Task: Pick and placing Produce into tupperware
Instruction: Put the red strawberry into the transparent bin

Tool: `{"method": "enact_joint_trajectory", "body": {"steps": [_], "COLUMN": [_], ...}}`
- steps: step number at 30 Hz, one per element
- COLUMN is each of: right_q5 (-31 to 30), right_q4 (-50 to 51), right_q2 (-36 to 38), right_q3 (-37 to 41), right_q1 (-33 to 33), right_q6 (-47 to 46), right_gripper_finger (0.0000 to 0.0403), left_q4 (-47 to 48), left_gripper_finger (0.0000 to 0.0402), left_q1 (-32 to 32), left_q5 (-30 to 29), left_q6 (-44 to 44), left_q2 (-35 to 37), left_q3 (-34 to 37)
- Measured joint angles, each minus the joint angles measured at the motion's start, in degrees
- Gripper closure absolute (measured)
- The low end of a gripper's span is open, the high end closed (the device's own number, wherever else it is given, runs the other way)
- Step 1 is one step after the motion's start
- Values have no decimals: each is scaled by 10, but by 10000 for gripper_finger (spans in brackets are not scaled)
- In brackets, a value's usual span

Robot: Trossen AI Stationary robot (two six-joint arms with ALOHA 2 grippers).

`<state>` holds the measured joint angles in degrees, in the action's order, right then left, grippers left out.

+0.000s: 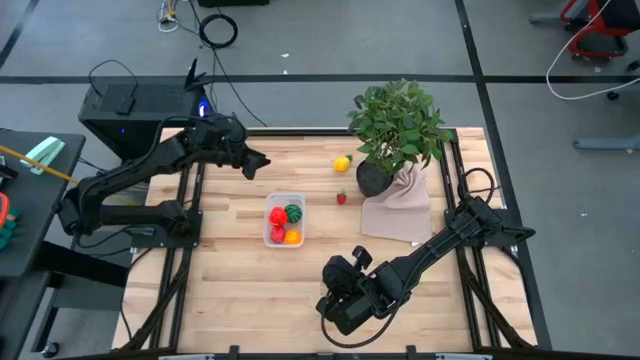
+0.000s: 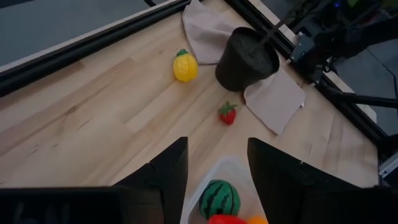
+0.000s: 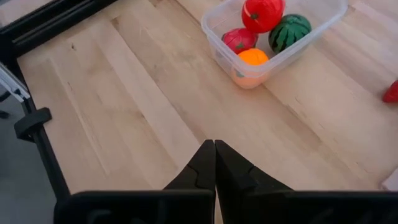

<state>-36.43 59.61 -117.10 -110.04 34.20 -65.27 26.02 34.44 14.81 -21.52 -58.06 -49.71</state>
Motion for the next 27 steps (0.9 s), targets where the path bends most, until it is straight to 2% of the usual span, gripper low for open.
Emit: {"method": "enact_joint_trajectory", "body": {"steps": [8, 17, 20, 24, 27], "right_q5": [3, 5, 17, 63, 58], "right_q4": [0, -4, -36, -118, -97], "right_q2": [0, 0, 0, 0, 1], "right_q3": [0, 0, -2, -27, -49], "right_q1": [-5, -14, -28, -58, -69], "right_q6": [-41, -52, -18, 78, 111], "right_gripper_finger": [396, 396, 396, 398, 400], "left_q4": [4, 4, 4, 4, 5], "left_gripper_finger": [230, 229, 229, 230, 229], "left_q1": [0, 0, 0, 0, 0], "left_q5": [4, 5, 5, 5, 5], "left_q6": [56, 58, 59, 59, 71], "left_q2": [0, 0, 0, 0, 0], "left_q3": [0, 0, 0, 0, 0]}}
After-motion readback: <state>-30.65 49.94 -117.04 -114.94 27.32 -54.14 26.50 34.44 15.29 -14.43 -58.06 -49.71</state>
